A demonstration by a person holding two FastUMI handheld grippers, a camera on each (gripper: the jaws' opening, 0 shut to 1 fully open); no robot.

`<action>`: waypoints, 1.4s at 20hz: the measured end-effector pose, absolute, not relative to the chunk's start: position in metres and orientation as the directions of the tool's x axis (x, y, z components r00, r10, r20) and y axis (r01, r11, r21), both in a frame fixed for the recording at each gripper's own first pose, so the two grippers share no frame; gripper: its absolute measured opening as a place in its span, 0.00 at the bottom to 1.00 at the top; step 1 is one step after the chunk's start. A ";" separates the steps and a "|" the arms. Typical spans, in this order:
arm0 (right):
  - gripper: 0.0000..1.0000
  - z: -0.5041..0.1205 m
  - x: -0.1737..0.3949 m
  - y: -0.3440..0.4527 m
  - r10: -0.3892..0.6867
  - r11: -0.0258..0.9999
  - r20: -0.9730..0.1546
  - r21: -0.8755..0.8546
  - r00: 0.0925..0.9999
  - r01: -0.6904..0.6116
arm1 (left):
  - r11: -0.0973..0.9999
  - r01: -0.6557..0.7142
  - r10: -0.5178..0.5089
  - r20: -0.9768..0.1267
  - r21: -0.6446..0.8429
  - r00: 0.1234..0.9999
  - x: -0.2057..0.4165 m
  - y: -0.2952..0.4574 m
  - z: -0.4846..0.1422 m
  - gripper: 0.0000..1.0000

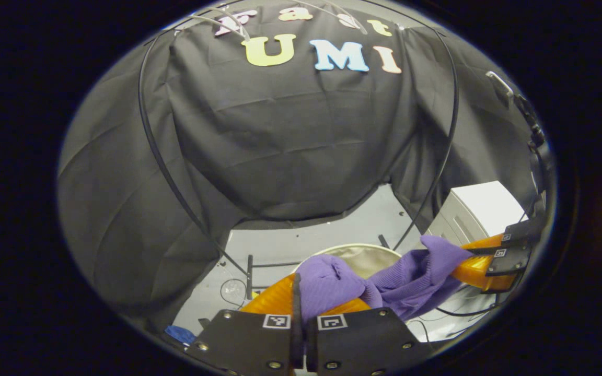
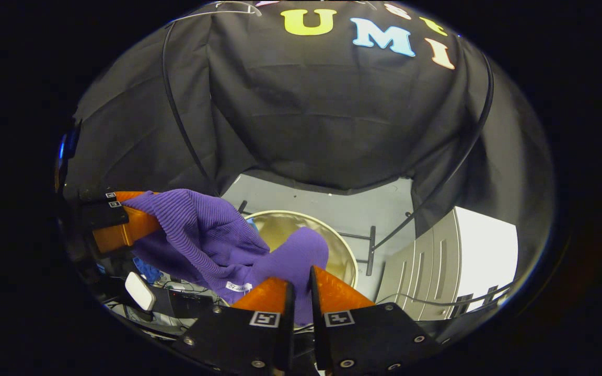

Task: Grasp the clothes on the hanger with both hands and then place them into the laundry hamper below.

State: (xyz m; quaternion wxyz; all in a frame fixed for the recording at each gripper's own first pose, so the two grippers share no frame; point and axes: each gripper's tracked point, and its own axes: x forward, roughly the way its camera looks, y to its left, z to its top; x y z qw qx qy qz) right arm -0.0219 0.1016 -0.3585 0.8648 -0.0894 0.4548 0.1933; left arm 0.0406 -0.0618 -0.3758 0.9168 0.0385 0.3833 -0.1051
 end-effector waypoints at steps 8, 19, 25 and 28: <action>0.90 -0.344 -0.025 0.097 0.246 0.912 -0.790 -0.007 0.561 -0.409 | 0.973 0.232 -0.185 -0.643 -0.012 0.743 0.038 -0.065 -0.341 0.98; 0.94 -0.195 0.013 0.093 0.301 0.938 -0.520 0.008 0.800 -0.347 | 0.984 0.174 -0.171 -0.341 -0.023 0.924 0.067 -0.037 -0.168 0.93; 0.93 -0.098 0.029 0.079 0.289 0.955 -0.318 0.035 0.903 -0.293 | 0.986 0.161 -0.165 -0.175 -0.037 0.971 0.064 -0.018 -0.076 0.87; 0.92 -0.055 0.027 0.063 0.262 0.965 -0.217 0.036 0.940 -0.261 | 0.986 0.159 -0.165 -0.128 -0.057 0.978 0.055 -0.004 -0.030 0.99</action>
